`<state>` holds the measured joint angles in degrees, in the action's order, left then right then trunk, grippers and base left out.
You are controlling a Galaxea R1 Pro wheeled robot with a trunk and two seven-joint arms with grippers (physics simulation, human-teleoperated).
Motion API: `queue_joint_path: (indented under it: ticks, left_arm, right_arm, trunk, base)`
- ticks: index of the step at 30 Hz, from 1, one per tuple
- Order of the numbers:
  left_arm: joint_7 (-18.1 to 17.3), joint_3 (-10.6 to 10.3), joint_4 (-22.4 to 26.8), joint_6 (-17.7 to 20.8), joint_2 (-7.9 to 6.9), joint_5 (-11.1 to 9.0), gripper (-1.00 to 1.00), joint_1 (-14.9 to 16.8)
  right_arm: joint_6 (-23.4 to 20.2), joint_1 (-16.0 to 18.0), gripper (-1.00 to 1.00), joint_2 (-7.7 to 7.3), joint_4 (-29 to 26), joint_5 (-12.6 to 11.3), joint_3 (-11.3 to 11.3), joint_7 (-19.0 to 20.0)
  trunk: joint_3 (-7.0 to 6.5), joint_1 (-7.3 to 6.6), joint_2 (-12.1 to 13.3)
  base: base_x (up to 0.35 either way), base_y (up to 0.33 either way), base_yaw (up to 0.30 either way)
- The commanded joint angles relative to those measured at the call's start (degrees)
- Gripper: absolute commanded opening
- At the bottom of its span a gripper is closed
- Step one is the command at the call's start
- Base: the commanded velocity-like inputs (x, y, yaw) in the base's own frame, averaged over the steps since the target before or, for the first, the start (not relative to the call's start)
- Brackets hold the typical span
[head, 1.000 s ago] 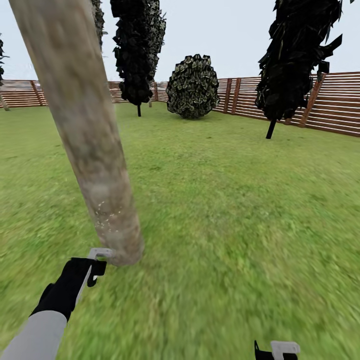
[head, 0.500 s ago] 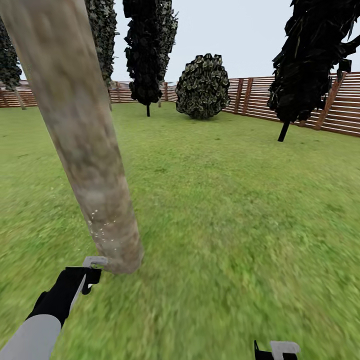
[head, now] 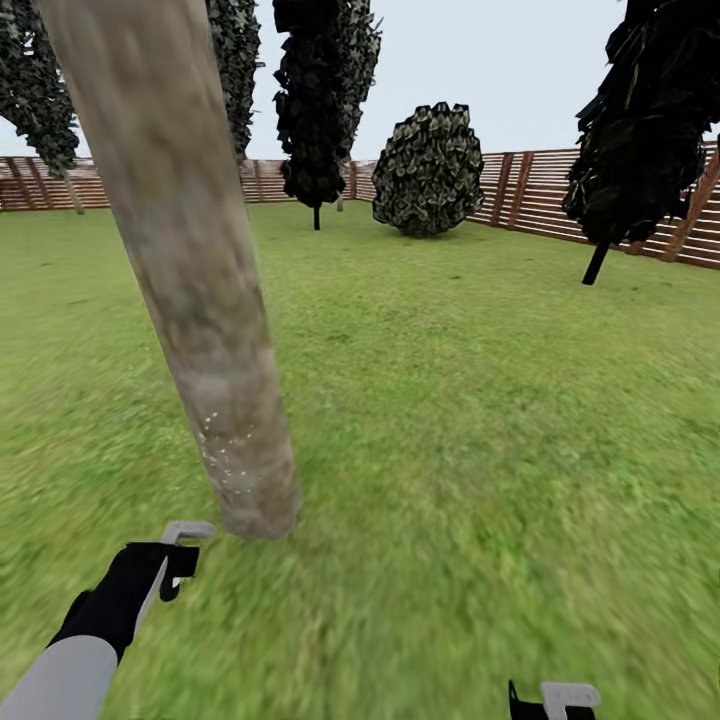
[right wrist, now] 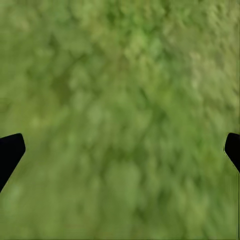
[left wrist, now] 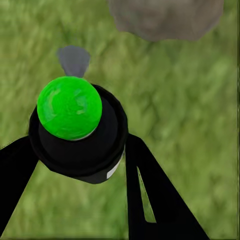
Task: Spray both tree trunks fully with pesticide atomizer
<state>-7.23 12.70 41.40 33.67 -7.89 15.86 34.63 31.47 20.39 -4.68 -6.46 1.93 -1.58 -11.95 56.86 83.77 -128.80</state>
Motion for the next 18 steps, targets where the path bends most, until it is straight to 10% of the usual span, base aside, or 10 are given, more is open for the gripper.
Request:
queue_joint_path:
  ticks: [1,7,18]
  left_arm:
    - [0.1,-0.1,-0.1,0.0,0.49,0.0,-1.0,0.0]
    - [6.6,0.3,-9.1,-11.4,2.33,-0.4,-1.0,0.0]
    - [6.9,0.1,-10.6,-12.3,2.81,-0.6,-1.0,0.0]
  right_arm:
    - [0.0,0.0,1.0,-0.02,0.0,0.0,0.0,0.0]
    - [0.0,0.0,1.0,-0.07,0.0,0.1,0.0,0.0]
    - [0.0,0.0,1.0,0.02,0.0,0.0,0.0,0.0]
  trunk:
    - [0.0,0.0,0.0]
    - [0.01,0.0,0.0]
    - [0.01,0.0,0.0]
  base:
    - [0.0,-0.235,0.014]
    - [0.076,-0.261,0.002]
    - [0.088,-0.261,0.003]
